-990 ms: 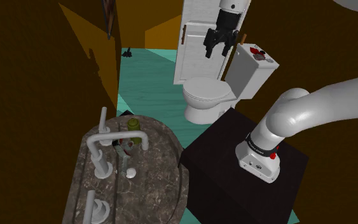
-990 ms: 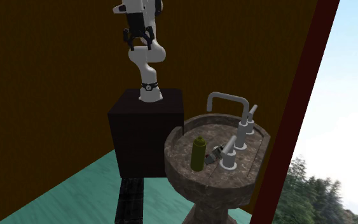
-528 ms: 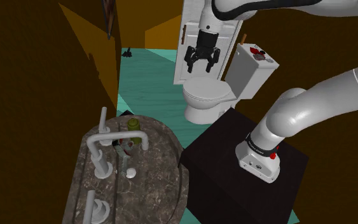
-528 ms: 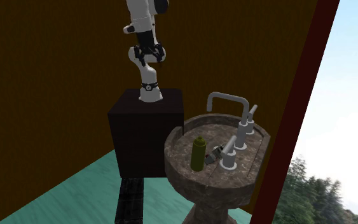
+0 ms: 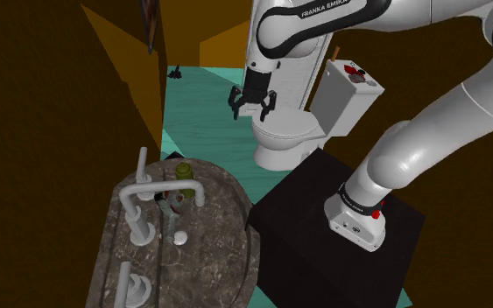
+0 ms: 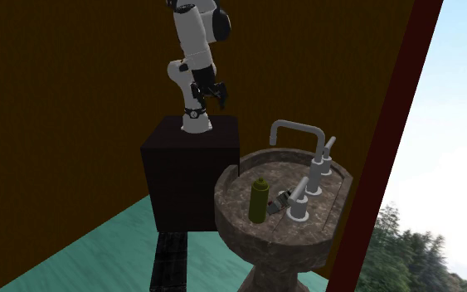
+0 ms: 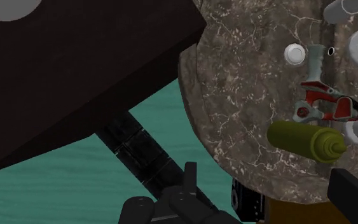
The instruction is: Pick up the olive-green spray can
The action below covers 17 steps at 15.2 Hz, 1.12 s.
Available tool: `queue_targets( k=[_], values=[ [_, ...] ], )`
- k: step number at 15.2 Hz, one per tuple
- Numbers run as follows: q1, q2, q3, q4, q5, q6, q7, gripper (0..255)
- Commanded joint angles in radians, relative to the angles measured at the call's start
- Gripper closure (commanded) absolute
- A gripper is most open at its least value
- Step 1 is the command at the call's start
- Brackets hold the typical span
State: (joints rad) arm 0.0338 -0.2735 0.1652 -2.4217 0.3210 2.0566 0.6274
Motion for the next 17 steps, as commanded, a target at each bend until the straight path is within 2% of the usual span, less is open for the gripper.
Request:
queue_targets(
  k=[1, 9, 17],
  values=[
    [0.006, 0.067, 0.015, 0.011, 0.028, 0.054, 0.04, 0],
    [0.038, 0.367, 0.056, 0.121, 0.125, 0.243, 0.177, 0],
    [0.075, 0.68, 0.073, 0.31, 0.209, 0.378, 0.289, 0]
  ],
)
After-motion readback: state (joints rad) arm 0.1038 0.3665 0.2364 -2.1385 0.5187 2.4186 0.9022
